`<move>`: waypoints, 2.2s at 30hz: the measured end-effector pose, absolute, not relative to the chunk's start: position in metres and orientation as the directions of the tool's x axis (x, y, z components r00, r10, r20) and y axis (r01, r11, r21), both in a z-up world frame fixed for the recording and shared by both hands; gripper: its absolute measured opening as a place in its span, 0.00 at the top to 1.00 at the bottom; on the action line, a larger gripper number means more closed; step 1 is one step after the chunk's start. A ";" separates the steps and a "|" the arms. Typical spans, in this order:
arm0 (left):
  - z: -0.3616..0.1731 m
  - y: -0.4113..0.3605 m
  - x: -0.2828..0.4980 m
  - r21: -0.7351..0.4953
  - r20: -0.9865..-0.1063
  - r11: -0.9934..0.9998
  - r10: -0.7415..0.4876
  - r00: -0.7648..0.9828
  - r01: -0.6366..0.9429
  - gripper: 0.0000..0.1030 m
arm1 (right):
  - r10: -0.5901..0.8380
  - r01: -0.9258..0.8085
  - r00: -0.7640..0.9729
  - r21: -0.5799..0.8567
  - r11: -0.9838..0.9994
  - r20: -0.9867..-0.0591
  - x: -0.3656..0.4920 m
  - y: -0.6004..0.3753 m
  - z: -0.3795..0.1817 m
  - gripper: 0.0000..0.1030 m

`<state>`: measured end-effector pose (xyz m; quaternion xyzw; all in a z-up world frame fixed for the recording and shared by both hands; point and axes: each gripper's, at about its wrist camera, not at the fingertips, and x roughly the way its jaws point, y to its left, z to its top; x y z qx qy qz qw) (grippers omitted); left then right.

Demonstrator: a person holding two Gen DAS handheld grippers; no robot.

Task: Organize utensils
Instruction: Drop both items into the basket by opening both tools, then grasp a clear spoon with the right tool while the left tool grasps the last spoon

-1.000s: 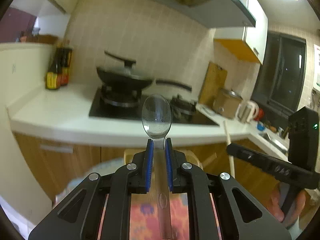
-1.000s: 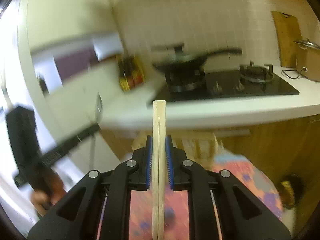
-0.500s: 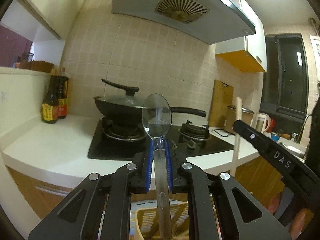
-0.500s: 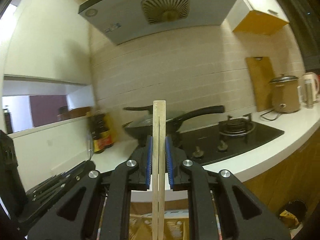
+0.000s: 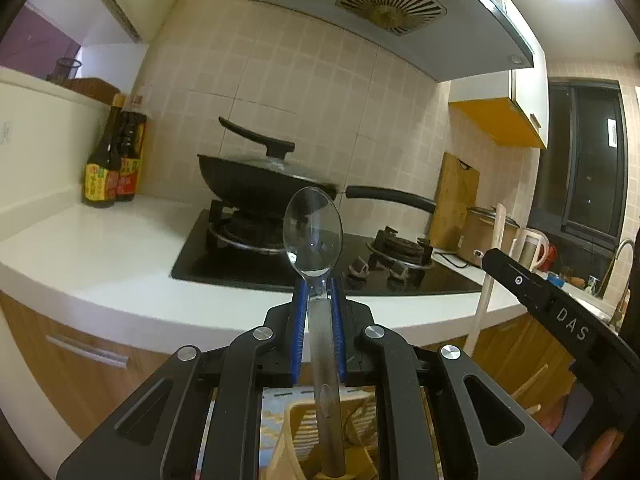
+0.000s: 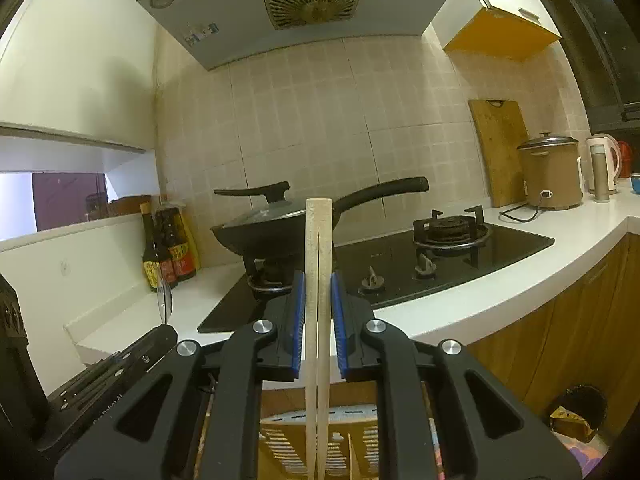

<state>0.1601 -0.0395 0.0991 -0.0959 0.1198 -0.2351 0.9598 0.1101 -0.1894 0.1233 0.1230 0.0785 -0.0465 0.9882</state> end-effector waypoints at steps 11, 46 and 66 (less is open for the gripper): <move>0.089 -0.012 0.148 -0.351 -0.230 0.820 -0.543 0.808 0.452 0.54 | 0.004 0.063 0.975 0.293 0.954 -0.223 0.069 -0.201 0.130 0.51; -0.006 -0.045 -0.003 -0.238 -0.721 0.864 -0.463 0.516 0.444 0.44 | 0.219 0.060 0.430 0.270 0.961 -0.876 -0.080 -0.209 -0.024 0.54; -0.054 -0.129 0.011 -0.086 -0.891 0.823 -0.316 0.327 0.561 0.71 | 0.096 -0.088 0.381 0.067 0.994 -0.920 -0.104 -0.172 -0.046 0.90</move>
